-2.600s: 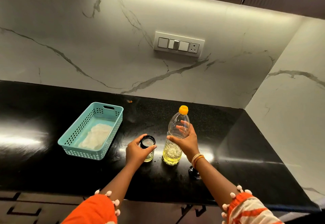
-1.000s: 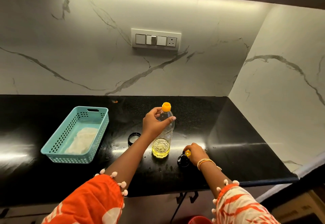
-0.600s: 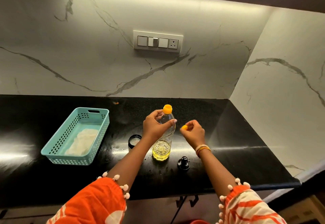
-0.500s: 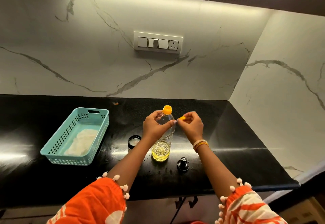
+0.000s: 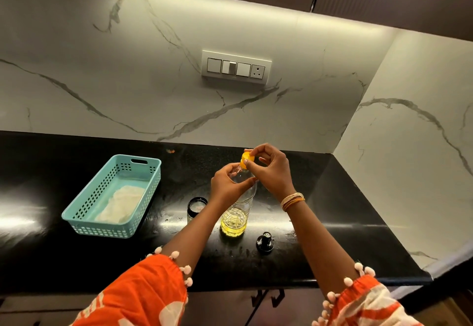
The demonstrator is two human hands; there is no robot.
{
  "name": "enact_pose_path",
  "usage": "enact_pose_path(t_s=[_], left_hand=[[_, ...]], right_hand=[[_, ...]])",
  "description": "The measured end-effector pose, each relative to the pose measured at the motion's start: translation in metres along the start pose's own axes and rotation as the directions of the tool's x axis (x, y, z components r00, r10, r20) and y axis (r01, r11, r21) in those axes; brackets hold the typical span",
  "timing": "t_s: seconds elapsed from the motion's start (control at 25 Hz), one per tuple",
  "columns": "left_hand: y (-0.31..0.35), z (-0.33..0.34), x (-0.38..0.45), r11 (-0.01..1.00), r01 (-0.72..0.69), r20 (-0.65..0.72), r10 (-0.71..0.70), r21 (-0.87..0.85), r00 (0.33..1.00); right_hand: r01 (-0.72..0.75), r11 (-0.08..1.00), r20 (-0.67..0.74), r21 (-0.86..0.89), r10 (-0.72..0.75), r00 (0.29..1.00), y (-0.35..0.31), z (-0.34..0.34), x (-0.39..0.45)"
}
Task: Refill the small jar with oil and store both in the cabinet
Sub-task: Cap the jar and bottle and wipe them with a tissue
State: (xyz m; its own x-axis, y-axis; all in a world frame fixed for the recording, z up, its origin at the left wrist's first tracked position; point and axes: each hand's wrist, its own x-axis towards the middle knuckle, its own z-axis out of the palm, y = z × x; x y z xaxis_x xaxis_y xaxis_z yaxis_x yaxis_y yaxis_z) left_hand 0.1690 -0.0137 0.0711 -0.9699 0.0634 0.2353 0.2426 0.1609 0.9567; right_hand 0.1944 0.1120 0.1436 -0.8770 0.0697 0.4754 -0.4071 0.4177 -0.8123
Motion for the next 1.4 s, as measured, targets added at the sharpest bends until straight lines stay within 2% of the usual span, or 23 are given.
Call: enact_pose_path(t_s=[0.44,0.76,0.96,1.04,1.16,1.24,1.4], left_hand=[[-0.002,-0.001,0.001,1.000,-0.002,0.005,0.002,0.002,1.000],[-0.007,0.001,0.003,0.999,0.019,-0.011,-0.019,0.026,1.000],[-0.006,0.001,0.002,0.999,0.021,-0.022,-0.020,0.038,1.000],[-0.004,0.000,0.001,0.999,0.014,-0.019,-0.014,0.033,1.000],[-0.001,-0.001,-0.002,0.999,-0.018,-0.021,0.019,0.044,1.000],[0.001,0.000,-0.004,0.998,-0.036,-0.033,0.037,0.053,0.999],[0.000,0.003,-0.007,0.998,-0.030,-0.081,0.034,0.046,0.996]], right_hand=[[-0.015,0.996,0.103,-0.084,0.024,0.994,0.003,-0.006,0.006],[-0.020,0.972,0.000,-0.235,0.021,1.000,0.003,0.003,0.007],[-0.127,0.950,-0.081,-0.285,0.108,0.991,0.002,0.013,0.008],[-0.121,0.959,0.025,-0.258,0.131,0.991,0.004,0.008,0.008],[-0.131,0.989,0.217,-0.074,0.144,0.966,0.004,-0.003,0.008],[-0.145,0.989,0.228,0.020,0.137,0.964,0.003,-0.006,0.007],[-0.125,0.992,0.134,-0.013,0.126,0.983,0.000,0.003,0.006]])
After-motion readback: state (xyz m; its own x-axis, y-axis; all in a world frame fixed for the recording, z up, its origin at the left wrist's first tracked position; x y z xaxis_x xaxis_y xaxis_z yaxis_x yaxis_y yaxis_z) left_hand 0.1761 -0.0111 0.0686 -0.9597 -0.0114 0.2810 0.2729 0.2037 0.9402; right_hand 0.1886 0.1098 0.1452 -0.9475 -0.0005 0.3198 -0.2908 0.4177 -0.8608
